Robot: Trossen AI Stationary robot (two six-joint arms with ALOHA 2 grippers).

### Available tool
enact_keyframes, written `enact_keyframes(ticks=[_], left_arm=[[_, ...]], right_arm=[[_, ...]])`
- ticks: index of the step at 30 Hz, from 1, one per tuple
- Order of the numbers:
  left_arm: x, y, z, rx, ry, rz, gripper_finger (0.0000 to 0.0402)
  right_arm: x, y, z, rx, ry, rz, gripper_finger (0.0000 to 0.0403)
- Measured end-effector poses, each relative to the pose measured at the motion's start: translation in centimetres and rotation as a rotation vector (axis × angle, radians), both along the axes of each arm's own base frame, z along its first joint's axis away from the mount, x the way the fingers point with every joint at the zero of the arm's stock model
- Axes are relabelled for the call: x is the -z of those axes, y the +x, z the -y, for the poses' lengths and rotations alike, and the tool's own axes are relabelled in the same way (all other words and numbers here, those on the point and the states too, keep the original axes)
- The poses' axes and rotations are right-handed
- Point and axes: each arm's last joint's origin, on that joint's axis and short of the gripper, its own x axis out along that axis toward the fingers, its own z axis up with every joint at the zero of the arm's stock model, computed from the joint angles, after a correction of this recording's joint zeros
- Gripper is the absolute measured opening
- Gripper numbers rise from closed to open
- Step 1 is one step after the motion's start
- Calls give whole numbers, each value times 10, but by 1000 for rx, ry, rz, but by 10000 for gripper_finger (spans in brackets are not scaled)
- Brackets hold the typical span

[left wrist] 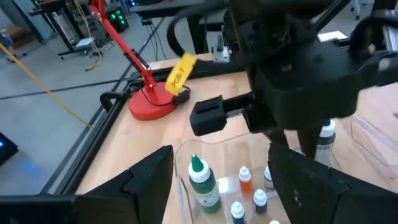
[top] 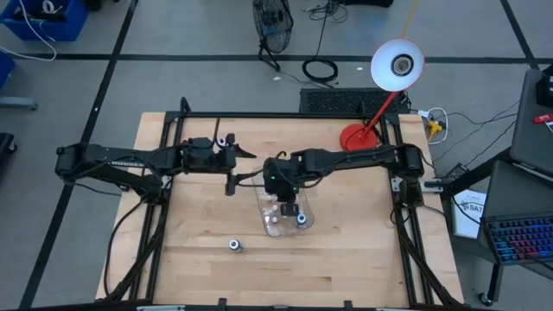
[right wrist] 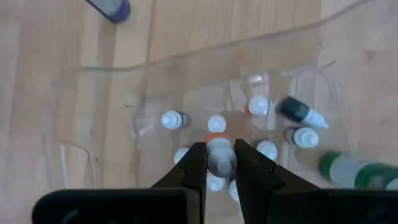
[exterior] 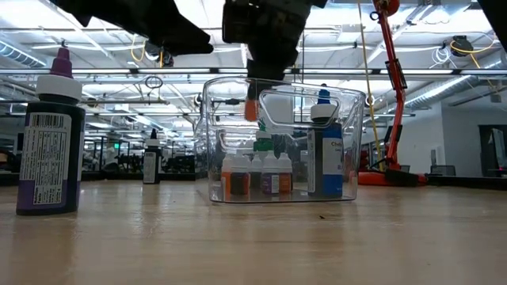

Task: Pick & Place food coloring
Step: Put the small yellow food coloring bottle into the transparent bin

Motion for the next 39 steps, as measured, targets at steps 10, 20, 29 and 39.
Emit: enact_keyframes(ticks=[10, 20, 29, 39], left_arm=[[2, -1, 0, -6, 1, -22, 268], [2, -1, 0, -6, 1, -24, 269], [1, 0, 0, -8, -4, -18, 269], [1, 0, 0, -8, -3, -19, 269]], right_arm=[[21, -6, 8, 78, 26, -63, 44], [39, -7, 13, 103, 30, -50, 44], [56, -15, 26, 137, 26, -94, 44], [57, -16, 25, 121, 24, -103, 44]])
